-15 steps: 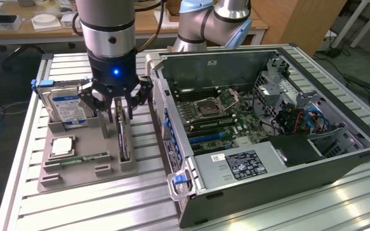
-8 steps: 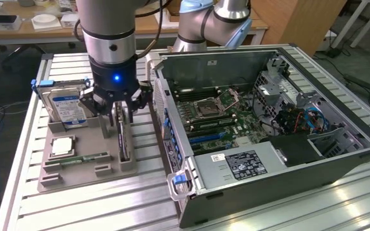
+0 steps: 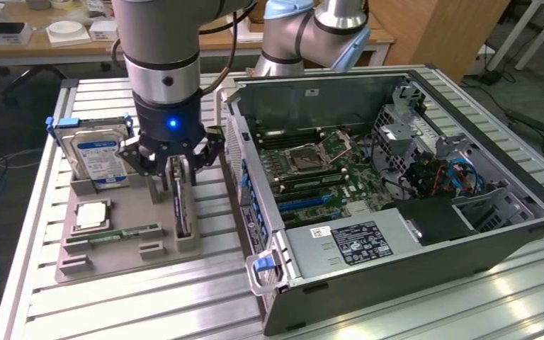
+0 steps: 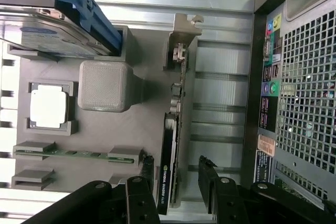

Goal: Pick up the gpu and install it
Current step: 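Pick up the gpu and move the gpu toward the slot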

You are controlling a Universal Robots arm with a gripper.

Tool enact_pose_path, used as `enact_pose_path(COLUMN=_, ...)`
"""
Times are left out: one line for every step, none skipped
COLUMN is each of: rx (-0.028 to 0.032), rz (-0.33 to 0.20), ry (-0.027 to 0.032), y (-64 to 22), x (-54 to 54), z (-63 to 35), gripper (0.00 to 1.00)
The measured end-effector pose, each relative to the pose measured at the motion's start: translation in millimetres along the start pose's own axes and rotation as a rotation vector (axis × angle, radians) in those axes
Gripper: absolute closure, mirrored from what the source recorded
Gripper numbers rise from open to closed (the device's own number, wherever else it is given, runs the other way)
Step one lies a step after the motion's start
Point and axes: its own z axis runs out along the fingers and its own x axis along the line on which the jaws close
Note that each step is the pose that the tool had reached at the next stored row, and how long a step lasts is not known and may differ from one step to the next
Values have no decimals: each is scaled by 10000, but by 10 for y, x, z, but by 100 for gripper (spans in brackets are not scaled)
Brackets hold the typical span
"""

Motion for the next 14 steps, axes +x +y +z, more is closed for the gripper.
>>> enact_pose_path(rx=0, rz=0, ry=0, y=0, x=0, z=0, gripper=53)
enact_pose_path(rx=0, rz=0, ry=0, y=0, x=0, z=0, gripper=53)
enact_pose_path(rx=-1, rz=1, ry=-2, y=1, x=3, z=2, gripper=53)
enact_pose_path(rx=-1, rz=6, ry=-2, y=1, x=16, z=7, gripper=53)
enact_pose_path(rx=-3, rz=21, ry=-5, y=1, x=18, z=15, gripper=53)
enact_pose_path(rx=-1, rz=52, ry=-4, y=0, x=18, z=24, gripper=53)
enact_pose_path(rx=-1, rz=87, ry=-4, y=0, x=18, z=36, gripper=53)
enact_pose_path(rx=-1, rz=103, ry=-5, y=-1, x=18, z=51, gripper=53)
enact_pose_path(rx=-2, rz=108, ry=-7, y=-2, x=17, z=69, gripper=53)
enact_pose_path(rx=-1, rz=118, ry=-6, y=-3, x=17, z=86, gripper=53)
enact_pose_path(rx=-2, rz=136, ry=-7, y=-3, x=17, z=105, gripper=53)
enact_pose_path(rx=-2, rz=159, ry=-9, y=-4, x=16, z=123, gripper=53)
enact_pose_path(rx=-2, rz=188, ry=-10, y=-5, x=16, z=140, gripper=53)
enact_pose_path(rx=-2, rz=222, ry=-11, y=-6, x=16, z=160, gripper=53)
